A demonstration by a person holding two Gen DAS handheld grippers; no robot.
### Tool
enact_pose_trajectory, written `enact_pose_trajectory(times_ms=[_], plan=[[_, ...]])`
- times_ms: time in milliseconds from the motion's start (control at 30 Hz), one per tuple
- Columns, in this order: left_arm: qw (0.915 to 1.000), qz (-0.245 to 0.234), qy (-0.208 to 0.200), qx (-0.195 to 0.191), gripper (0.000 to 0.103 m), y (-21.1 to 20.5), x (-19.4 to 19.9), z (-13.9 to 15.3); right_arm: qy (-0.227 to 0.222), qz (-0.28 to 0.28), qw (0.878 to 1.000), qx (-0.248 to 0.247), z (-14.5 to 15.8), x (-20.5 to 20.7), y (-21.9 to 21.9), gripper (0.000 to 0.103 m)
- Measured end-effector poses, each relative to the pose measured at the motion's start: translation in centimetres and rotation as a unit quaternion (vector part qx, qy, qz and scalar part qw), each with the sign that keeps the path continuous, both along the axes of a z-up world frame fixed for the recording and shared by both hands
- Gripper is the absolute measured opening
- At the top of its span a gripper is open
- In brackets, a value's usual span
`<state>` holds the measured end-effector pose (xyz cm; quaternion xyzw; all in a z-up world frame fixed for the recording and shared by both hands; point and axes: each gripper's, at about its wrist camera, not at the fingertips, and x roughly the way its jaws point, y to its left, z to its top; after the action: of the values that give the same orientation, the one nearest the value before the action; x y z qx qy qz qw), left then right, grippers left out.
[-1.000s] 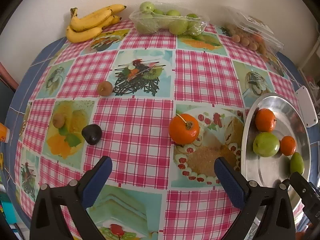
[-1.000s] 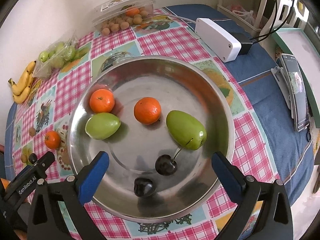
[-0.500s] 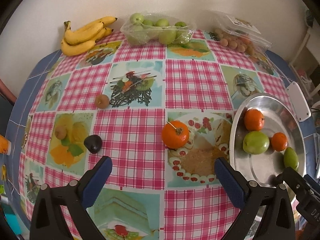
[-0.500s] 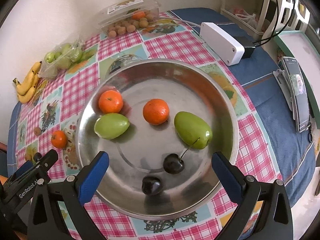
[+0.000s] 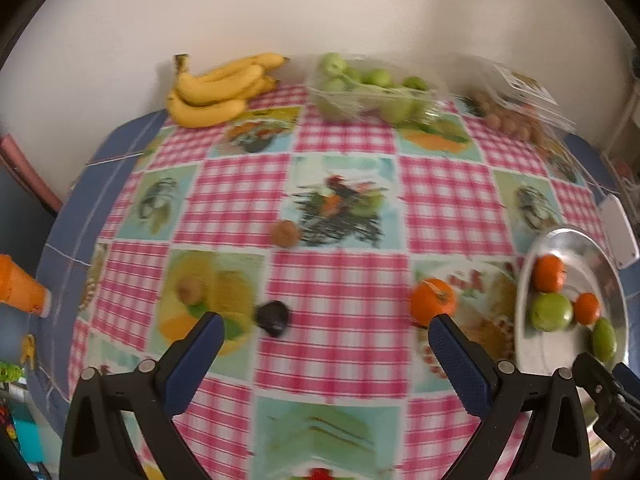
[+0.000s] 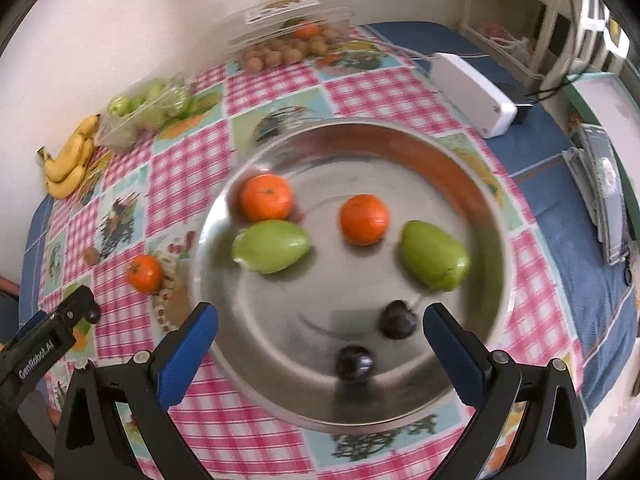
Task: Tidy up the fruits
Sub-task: 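Move both open grippers from the bowl back toward the fruit row, then lower the right gripper onto the stemmed tangerine and close it while the left approaches the dark plum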
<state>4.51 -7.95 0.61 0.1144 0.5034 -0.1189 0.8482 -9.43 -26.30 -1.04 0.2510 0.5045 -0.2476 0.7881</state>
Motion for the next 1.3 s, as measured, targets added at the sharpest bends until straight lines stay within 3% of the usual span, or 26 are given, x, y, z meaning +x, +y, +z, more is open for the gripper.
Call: enact_pose_trajectory(times_ms=[233, 667, 933, 1300], plan=[[0.9999, 0.014, -0.004, 0.008, 0.103, 3.6, 1.6, 0.7, -0.004, 0.043, 0.999, 0.008, 0.2, 3.2, 3.1, 0.102], [0.9956, 0.087, 0.018, -0.03, 0.103, 10.4, 4.4, 0.6, -0.019, 0.109, 0.993, 0.027, -0.4, 7.8, 9.6, 0.102], [0.9941, 0.094, 0.042, -0.036, 0.103, 11.1, 5.0, -0.9, -0.013, 0.135, 0.99, 0.032, -1.6, 9.6, 12.1, 0.102], [0.9919, 0.1, 0.063, -0.047, 0.103, 10.8, 5.4, -3.0, -0.004, 0.132, 0.991, 0.016, -2.7, 10.7, 11.9, 0.102]])
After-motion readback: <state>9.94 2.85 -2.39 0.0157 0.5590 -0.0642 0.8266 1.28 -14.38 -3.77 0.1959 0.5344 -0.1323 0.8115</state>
